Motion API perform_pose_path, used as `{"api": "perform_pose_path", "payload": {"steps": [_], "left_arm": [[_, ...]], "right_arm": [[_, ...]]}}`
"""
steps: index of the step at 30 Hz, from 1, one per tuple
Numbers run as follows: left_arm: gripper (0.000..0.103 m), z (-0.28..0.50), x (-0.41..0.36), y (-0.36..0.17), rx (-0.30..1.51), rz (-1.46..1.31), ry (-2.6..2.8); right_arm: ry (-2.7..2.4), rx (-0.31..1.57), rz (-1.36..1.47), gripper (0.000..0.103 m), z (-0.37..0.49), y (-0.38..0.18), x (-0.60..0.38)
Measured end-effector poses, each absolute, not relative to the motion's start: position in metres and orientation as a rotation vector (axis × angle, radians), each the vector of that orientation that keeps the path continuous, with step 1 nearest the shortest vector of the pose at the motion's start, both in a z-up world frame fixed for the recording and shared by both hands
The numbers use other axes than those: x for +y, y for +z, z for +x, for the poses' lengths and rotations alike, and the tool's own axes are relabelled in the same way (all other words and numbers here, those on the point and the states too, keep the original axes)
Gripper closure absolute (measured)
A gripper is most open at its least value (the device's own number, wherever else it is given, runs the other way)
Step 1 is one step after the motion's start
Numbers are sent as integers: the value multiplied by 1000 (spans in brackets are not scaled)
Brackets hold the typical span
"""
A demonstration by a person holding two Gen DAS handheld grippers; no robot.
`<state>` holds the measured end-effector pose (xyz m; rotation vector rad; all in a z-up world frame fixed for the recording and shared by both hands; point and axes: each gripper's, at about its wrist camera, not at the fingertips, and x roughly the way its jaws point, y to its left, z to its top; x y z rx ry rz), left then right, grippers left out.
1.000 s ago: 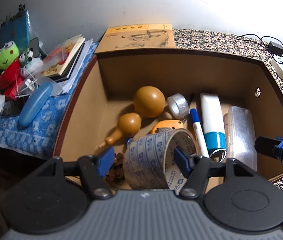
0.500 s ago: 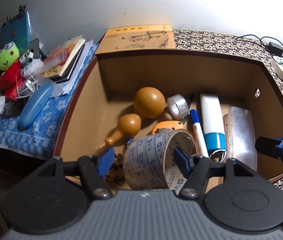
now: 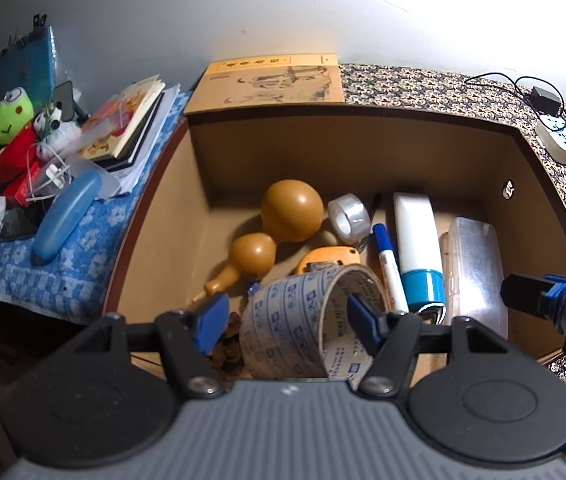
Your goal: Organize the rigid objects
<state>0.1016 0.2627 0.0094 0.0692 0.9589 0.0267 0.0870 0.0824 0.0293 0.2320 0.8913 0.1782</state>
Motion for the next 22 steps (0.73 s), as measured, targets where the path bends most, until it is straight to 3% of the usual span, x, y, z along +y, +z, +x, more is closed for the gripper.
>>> {"api": "perform_pose_path", "payload": {"steps": [17,22], "left_arm": [[43,101,265,15,914,39,18],[40,101,266,17,909,40,22]], "right_arm": [[179,887,238,85,87,29,82],[181,885,238,85,86,29,82]]}}
